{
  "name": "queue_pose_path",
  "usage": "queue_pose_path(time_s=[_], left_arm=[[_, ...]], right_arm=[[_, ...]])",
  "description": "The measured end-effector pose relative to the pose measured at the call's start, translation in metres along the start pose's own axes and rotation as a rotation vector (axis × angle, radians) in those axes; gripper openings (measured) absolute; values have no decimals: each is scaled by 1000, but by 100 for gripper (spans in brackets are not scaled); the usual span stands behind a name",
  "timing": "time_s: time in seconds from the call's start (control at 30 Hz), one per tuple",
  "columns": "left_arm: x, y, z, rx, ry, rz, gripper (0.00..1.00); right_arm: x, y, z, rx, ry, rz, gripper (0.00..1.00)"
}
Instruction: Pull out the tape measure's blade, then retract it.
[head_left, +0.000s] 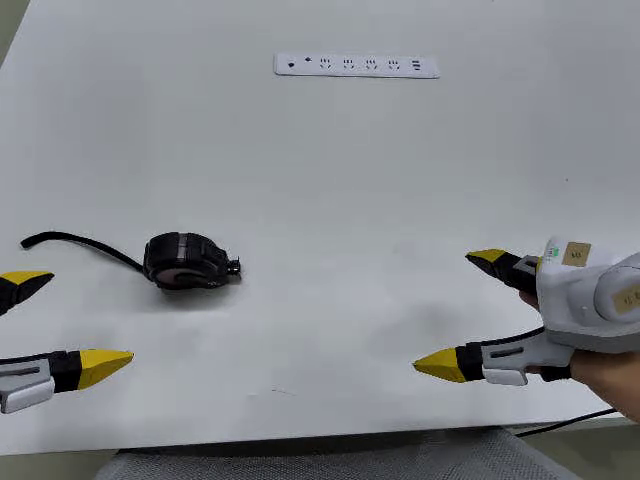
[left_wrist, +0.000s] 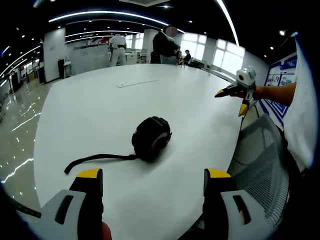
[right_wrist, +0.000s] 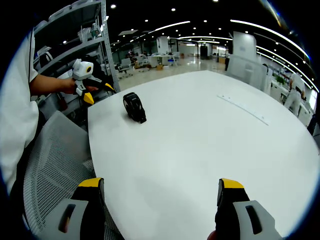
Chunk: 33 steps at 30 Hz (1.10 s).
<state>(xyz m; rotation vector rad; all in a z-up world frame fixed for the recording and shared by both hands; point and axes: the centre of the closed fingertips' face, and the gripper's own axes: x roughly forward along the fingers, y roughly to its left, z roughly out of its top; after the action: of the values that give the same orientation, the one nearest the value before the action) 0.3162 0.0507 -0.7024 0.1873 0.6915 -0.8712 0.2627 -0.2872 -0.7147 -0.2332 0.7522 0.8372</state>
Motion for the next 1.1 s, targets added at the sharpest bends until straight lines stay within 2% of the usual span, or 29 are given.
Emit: queue_pose_path(time_s=[0.3,0.57,1.1], left_arm=[[4,3,2,4,0,3,78],[14,4,6,23,13,-22,79],[46,3,16,137,71,-89,81]], right_arm=[[3,-3,-1,-6,8,1,93],[8,-6,-1,-10,23,13,94],[30,-14,10,-43,33,44,96]])
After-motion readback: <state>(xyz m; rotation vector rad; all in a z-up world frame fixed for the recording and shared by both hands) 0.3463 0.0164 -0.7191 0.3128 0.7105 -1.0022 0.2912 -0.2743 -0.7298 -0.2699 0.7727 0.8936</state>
